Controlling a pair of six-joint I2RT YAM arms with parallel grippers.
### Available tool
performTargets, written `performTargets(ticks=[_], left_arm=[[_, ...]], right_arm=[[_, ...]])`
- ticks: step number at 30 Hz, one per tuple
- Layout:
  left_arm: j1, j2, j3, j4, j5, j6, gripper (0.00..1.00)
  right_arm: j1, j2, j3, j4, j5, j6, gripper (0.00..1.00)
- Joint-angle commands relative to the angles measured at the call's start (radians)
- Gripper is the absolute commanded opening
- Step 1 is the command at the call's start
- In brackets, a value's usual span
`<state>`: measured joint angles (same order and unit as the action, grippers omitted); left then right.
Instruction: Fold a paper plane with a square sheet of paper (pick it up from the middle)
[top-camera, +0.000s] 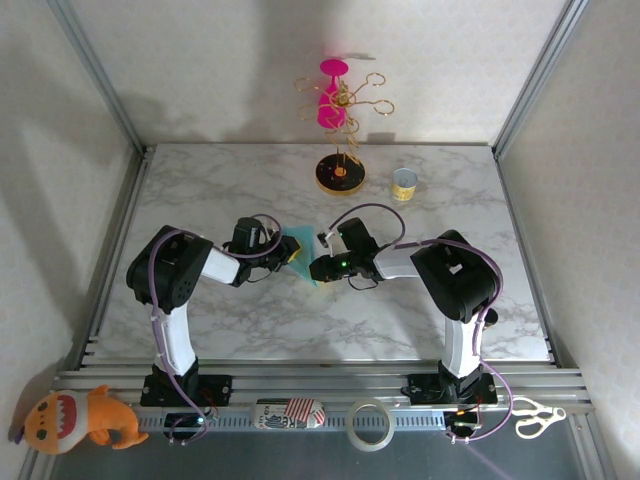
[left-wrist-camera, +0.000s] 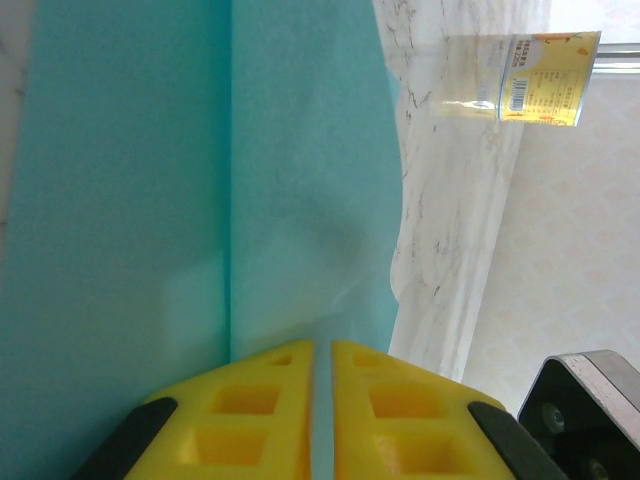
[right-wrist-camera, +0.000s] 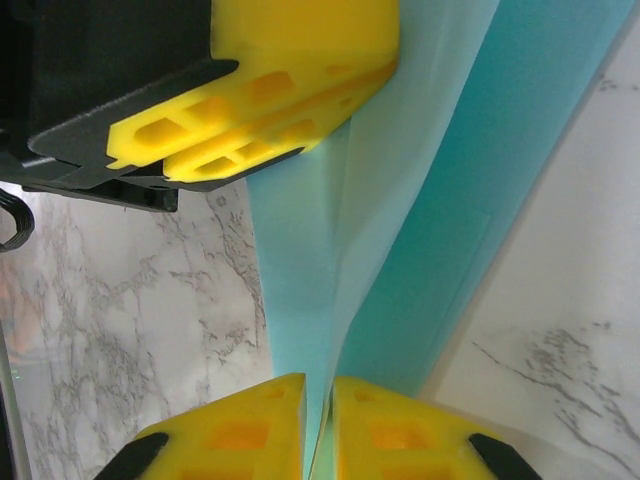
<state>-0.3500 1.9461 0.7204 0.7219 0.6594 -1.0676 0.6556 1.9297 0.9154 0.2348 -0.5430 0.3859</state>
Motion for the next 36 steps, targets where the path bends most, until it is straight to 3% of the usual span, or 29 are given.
performTargets(ticks=[1, 9, 14, 24, 36], left_arm=[[-0.008, 0.020, 0.009, -0.038, -0.013, 0.035, 0.13], [-0.008, 0.012, -0.001, -0.119, -0.062, 0.064, 0.11], [-0.007, 0.012, -0.001, -0.127, -0.060, 0.069, 0.12], [-0.012, 0.022, 0.010, -0.119, -0.042, 0.069, 0.14], [-0.021, 0.036, 0.013, -0.140, -0.038, 0.078, 0.21]], right_arm=[[-0.007, 0.089, -0.034, -0.114, 0.219, -0.009, 0.19], [-0.022, -0.081, -0.008, -0.104, 0.117, 0.085, 0.35], [-0.034, -0.153, -0.003, -0.100, 0.076, 0.129, 0.36], [-0.001, -0.091, 0.101, -0.167, -0.012, 0.078, 0.18], [0.014, 0.003, 0.160, -0.209, 0.010, 0.079, 0.16]])
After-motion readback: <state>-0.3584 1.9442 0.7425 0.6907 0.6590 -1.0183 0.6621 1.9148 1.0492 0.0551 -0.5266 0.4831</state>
